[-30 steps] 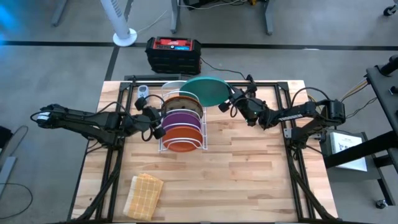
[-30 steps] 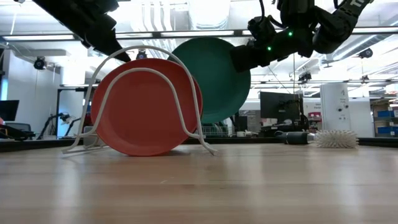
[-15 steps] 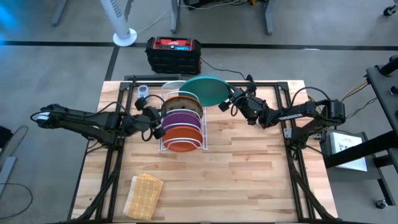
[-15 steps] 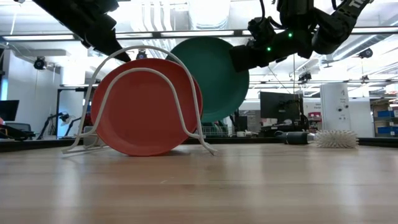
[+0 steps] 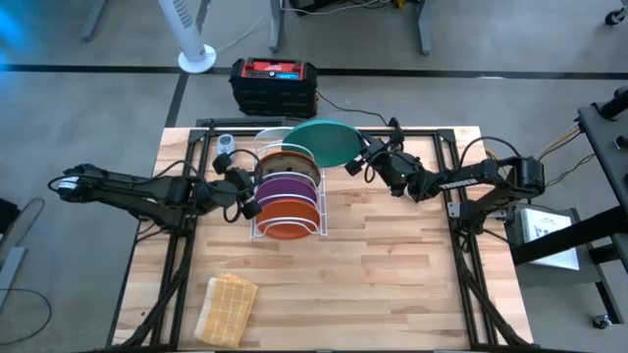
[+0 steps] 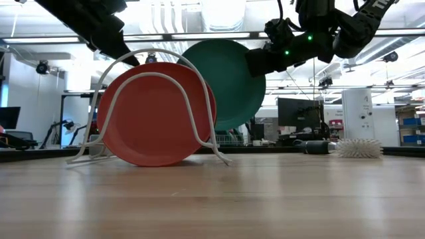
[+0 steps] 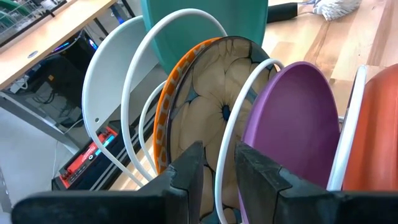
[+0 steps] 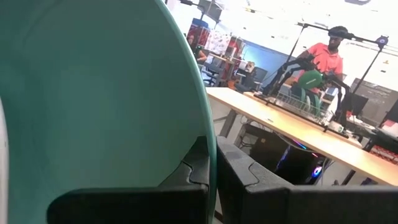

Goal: Sort dishes
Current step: Put the green plate into the dish rack

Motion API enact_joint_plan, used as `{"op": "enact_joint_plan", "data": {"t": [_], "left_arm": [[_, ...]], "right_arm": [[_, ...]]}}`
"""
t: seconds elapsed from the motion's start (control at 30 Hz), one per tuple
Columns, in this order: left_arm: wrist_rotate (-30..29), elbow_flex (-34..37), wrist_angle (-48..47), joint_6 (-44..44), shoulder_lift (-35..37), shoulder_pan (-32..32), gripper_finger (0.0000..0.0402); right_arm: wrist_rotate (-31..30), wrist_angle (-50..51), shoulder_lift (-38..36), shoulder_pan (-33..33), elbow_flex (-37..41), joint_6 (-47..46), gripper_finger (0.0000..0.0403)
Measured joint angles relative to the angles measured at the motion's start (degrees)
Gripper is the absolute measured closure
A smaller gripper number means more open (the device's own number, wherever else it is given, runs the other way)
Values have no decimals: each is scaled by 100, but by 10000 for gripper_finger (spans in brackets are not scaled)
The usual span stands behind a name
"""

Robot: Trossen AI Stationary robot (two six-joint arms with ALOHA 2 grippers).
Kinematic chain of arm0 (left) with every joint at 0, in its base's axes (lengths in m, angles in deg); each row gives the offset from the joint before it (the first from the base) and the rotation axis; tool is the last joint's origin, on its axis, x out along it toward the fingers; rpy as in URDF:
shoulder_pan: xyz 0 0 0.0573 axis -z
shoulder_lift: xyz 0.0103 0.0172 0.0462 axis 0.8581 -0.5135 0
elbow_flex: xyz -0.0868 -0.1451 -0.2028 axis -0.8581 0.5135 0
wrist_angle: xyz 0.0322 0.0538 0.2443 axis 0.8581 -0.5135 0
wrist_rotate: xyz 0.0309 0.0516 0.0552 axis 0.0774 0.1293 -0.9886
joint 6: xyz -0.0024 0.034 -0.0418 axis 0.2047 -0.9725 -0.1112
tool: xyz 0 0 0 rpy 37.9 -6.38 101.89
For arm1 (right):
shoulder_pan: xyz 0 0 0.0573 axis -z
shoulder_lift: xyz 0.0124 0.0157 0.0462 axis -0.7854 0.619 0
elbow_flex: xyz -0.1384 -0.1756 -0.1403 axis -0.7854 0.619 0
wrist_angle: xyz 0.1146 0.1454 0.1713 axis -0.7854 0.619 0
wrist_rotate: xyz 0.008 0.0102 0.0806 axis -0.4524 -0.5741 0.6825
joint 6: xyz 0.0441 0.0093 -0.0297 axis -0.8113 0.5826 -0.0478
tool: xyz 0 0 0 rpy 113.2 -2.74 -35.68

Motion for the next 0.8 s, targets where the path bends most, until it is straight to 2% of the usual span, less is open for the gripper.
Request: {"op": "enact_joint_plan", "data": {"t": [0.8], "left_arm": [[0, 0, -1, 0, 0, -1, 322]], "right_arm": [[375, 0, 0, 168, 0, 42, 403]]}}
